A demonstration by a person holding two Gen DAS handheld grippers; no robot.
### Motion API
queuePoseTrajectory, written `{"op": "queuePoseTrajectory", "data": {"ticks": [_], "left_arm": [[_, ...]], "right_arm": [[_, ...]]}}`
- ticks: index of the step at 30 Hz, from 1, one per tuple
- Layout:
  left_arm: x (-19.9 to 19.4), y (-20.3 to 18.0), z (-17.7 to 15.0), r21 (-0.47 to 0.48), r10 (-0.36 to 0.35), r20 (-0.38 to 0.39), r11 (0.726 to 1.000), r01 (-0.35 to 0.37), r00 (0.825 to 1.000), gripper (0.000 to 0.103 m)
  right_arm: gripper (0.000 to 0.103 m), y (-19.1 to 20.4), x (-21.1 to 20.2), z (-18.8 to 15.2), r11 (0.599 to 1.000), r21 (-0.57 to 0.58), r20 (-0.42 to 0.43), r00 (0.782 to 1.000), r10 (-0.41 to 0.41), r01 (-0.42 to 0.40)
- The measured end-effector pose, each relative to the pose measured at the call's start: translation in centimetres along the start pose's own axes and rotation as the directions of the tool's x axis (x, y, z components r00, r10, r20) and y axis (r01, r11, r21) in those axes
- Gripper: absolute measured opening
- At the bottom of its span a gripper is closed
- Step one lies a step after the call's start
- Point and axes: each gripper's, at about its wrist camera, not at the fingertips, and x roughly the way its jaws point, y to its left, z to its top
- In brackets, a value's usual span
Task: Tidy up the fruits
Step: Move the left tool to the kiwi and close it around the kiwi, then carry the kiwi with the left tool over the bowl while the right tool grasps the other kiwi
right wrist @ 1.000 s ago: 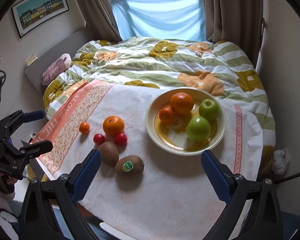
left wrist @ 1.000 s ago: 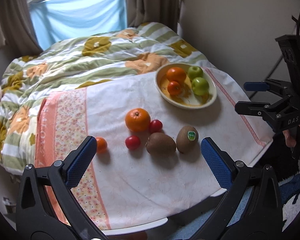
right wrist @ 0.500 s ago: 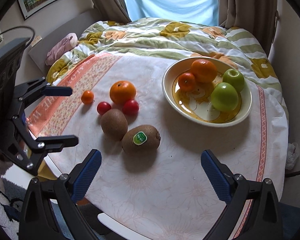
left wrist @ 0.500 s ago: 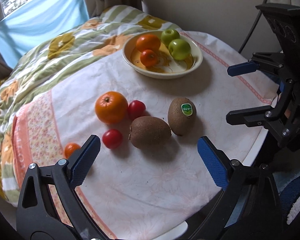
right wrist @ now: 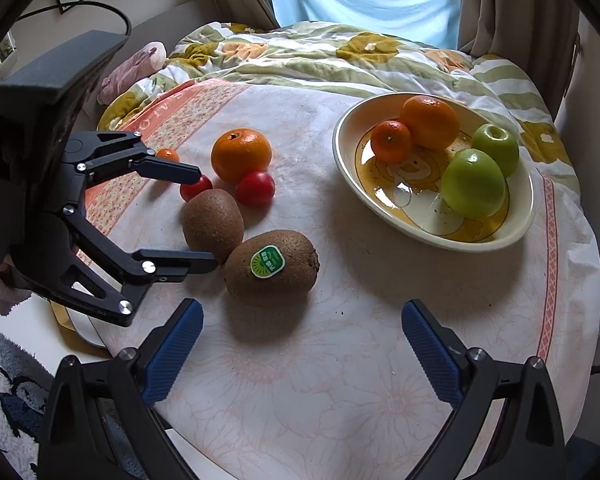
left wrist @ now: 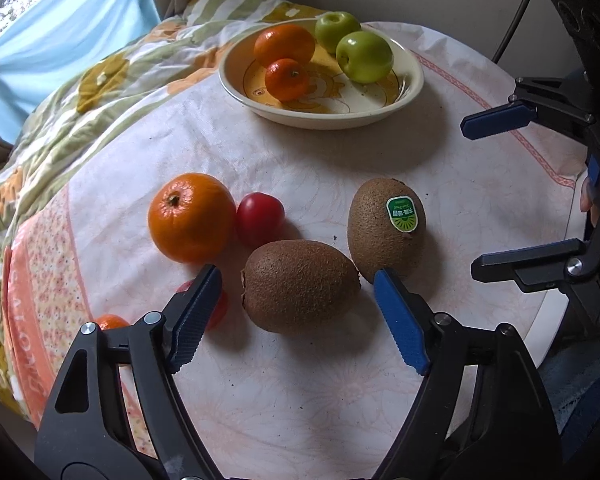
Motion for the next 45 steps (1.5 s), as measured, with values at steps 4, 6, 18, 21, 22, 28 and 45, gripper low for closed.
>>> {"op": "queuePoseTrajectory", "data": {"ticks": [4, 6, 18, 21, 22, 28, 45], "left_arm": [[0.6, -0.1, 0.1, 0.003, -0.017, -0.008, 1.000, 0.017, 1.000, 0.079], [0.6, 0.0, 0.0, 0.001, -0.026, -0.010, 1.000, 0.026, 1.000, 0.071], [0.4, 0.1, -0.3, -0.004, -0.013, -0.026, 1.000, 0.012, 1.000, 0.067], [0.2, 0.1, -0.7, -0.019, -0.014, -0.031, 1.000, 0.013, 0.999, 0.067], [0.2, 0.2, -0.8, -0.023, -0.014, -0.033, 1.000, 0.013, 0.999, 0.067], [-0.4, 0.7, -1.9, -0.063, -0.009, -0.044, 0.998, 0.006, 0.999, 0.067], [-1.5, 1.2, -3.8, -0.070, 0.073, -0.067, 0.994, -0.078, 0.995, 0.067]], "right_arm": [[0.100, 0.0, 0.5, 0.3, 1.000, -0.008, 0.000, 1.000, 0.014, -0.014], [0.100, 0.1, 0.6, 0.4, 1.000, -0.014, -0.001, 1.000, 0.022, -0.022], [0.100, 0.8, 2.2, 1.2, 0.996, -0.076, -0.013, 0.999, 0.049, -0.050], [0.100, 1.2, 2.7, 1.4, 0.993, -0.112, -0.022, 0.999, 0.028, -0.030], [0.099, 1.4, 2.8, 1.5, 0.991, -0.131, -0.021, 1.000, 0.017, -0.020], [0.099, 2.1, 3.5, 1.8, 0.984, -0.174, -0.013, 1.000, 0.025, -0.027], [0.084, 3.3, 4.4, 1.7, 0.969, -0.243, 0.017, 0.998, 0.057, -0.051]]}}
